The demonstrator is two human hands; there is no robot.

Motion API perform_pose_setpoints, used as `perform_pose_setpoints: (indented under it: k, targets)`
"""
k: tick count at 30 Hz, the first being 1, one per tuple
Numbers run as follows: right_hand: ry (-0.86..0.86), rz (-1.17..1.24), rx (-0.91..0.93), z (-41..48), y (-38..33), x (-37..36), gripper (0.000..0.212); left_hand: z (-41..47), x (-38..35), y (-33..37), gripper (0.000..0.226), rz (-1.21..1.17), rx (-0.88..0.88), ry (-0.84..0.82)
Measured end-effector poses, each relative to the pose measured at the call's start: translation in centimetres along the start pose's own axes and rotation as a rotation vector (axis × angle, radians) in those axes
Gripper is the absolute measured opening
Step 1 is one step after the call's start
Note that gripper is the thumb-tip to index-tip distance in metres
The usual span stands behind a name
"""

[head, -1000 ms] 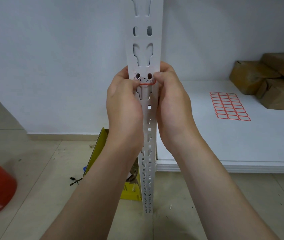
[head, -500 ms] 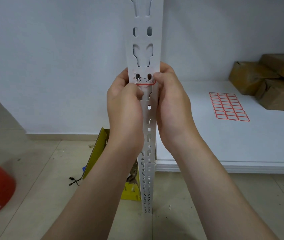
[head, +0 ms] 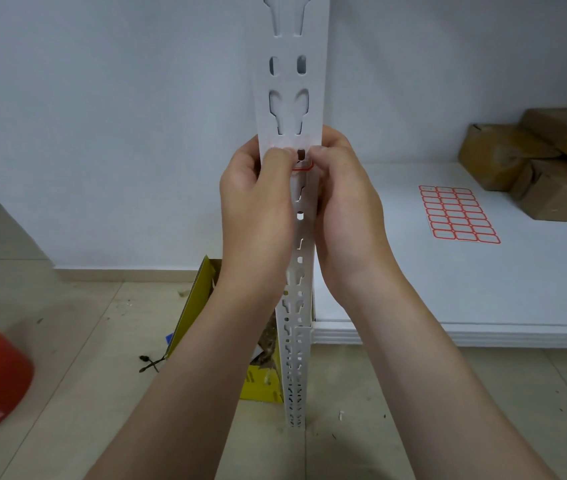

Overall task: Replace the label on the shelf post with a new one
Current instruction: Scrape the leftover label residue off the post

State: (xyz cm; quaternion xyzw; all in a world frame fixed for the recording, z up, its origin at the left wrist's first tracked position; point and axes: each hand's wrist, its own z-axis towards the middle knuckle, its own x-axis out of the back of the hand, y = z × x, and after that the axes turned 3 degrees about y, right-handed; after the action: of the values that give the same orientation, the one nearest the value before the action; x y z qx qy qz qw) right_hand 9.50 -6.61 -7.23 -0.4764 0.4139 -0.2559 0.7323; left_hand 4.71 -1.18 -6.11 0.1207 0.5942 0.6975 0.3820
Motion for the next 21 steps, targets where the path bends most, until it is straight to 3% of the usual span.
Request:
perform_pose_setpoints:
  k: [9, 21]
  targets:
    - [-0.016, 0.053, -0.006, 0.32, 0.28, -0.01, 0.029, -0.03, -0.71, 0.47, 0.021, -0.032, 0.035, 0.016]
    - [-0.015, 0.037, 0.001, -0.25, -0.13, 0.15, 0.021, 0.09, -1.15, 0.58, 0.036, -0.037, 0.038, 0.076]
